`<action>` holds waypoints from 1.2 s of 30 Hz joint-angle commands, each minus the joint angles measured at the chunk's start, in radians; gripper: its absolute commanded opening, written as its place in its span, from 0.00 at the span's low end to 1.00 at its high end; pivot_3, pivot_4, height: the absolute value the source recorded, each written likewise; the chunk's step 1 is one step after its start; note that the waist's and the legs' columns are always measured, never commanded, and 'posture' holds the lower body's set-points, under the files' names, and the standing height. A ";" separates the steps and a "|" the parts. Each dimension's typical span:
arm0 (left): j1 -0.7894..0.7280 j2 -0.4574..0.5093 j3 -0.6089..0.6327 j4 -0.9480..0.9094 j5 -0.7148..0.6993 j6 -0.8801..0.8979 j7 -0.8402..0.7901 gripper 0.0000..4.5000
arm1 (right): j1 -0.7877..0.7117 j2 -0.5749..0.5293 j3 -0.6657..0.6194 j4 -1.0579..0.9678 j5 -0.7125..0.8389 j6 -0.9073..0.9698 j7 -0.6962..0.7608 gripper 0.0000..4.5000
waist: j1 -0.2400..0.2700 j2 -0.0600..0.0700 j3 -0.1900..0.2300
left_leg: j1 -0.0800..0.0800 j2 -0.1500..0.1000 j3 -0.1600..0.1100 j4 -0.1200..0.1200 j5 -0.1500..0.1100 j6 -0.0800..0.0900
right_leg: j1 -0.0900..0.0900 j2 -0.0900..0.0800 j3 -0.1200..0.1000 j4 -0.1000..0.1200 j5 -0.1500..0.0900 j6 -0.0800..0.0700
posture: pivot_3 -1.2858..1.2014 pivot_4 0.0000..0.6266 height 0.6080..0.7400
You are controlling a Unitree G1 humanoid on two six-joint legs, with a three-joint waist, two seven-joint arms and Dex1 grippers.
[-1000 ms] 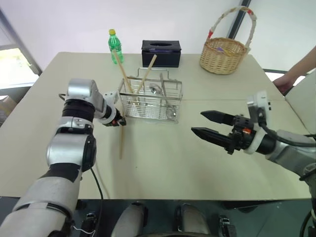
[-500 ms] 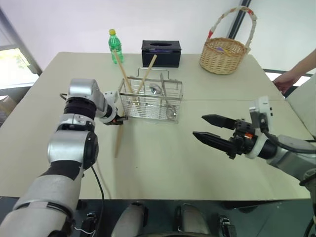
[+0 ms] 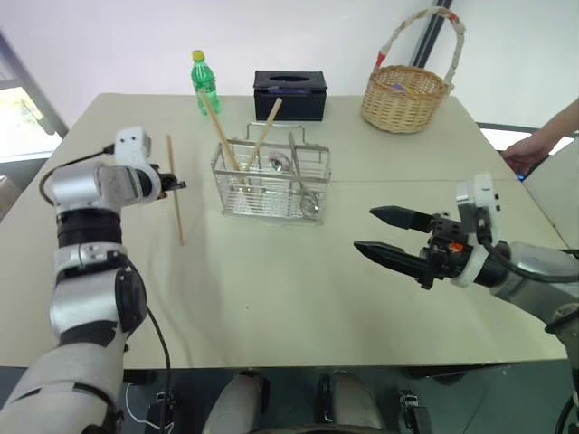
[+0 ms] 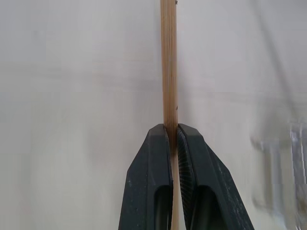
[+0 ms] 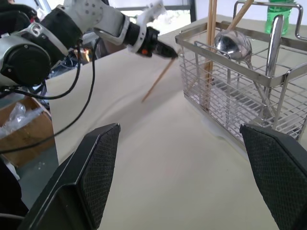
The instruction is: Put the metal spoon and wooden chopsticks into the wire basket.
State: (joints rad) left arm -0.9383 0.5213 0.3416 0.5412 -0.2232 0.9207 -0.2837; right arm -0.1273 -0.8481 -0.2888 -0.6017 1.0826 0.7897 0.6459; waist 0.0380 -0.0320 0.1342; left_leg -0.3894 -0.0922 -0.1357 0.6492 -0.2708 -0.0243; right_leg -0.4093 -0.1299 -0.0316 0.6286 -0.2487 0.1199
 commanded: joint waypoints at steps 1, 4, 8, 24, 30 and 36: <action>-0.021 -0.009 0.132 -0.153 -0.090 -0.227 0.007 0.01 | -0.020 -0.004 -0.021 -0.025 0.004 -0.010 -0.012 0.92 | 0.004 -0.001 0.000 | 0.000 0.000 0.000 0.000 0.000 0.000 | 0.000 0.000 0.000 0.000 0.000 0.000 | 0.52 0.24 0.40; -0.056 -0.048 0.195 -0.243 -0.182 -0.308 -0.001 0.01 | -0.015 0.007 -0.020 -0.045 0.016 -0.005 -0.038 0.92 | 0.006 -0.002 0.000 | -0.001 -0.001 -0.001 0.002 0.000 0.000 | 0.000 -0.001 -0.001 -0.001 0.000 -0.001 | 0.52 0.24 0.40; -0.099 -0.108 0.185 -0.352 -0.289 -0.323 -0.030 0.01 | 0.001 0.018 -0.019 -0.064 0.026 -0.004 -0.060 0.92 | 0.005 -0.002 -0.001 | -0.002 -0.003 -0.001 0.003 0.000 0.001 | 0.002 -0.003 -0.002 -0.001 0.000 0.000 | 0.52 0.24 0.40; -0.041 -0.193 -0.033 -0.414 -0.312 -0.341 -0.086 0.01 | 0.054 0.078 -0.023 -0.108 0.018 -0.023 -0.139 0.92 | 0.001 -0.001 -0.001 | 0.000 -0.002 0.000 0.003 0.000 0.002 | 0.002 0.001 -0.001 0.000 0.000 0.000 | 0.52 0.24 0.40; -0.009 -0.177 -0.081 -0.437 -0.308 -0.320 -0.108 0.01 | 0.064 0.084 -0.026 -0.111 0.016 -0.029 -0.150 0.92 | 0.001 -0.001 -0.001 | 0.000 -0.002 -0.001 0.003 0.000 0.002 | 0.002 0.002 -0.001 0.000 0.000 0.000 | 0.52 0.24 0.40; 0.077 -0.205 -0.124 -0.465 -0.293 -0.348 -0.116 0.37 | 0.060 0.085 -0.025 -0.109 0.021 -0.030 -0.158 0.92 | 0.001 -0.001 -0.001 | 0.000 -0.001 -0.001 0.002 0.000 0.002 | 0.002 0.002 -0.001 0.000 0.000 -0.001 | 0.52 0.24 0.40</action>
State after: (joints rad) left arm -0.8456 0.3139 0.2124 0.1171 -0.5112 0.5963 -0.3997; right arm -0.0571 -0.7650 -0.2902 -0.6819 1.0927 0.7804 0.4898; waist 0.0392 -0.0328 0.1336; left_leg -0.3898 -0.0936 -0.1363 0.6517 -0.2712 -0.0225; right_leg -0.4076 -0.1281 -0.0325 0.6285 -0.2485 0.1193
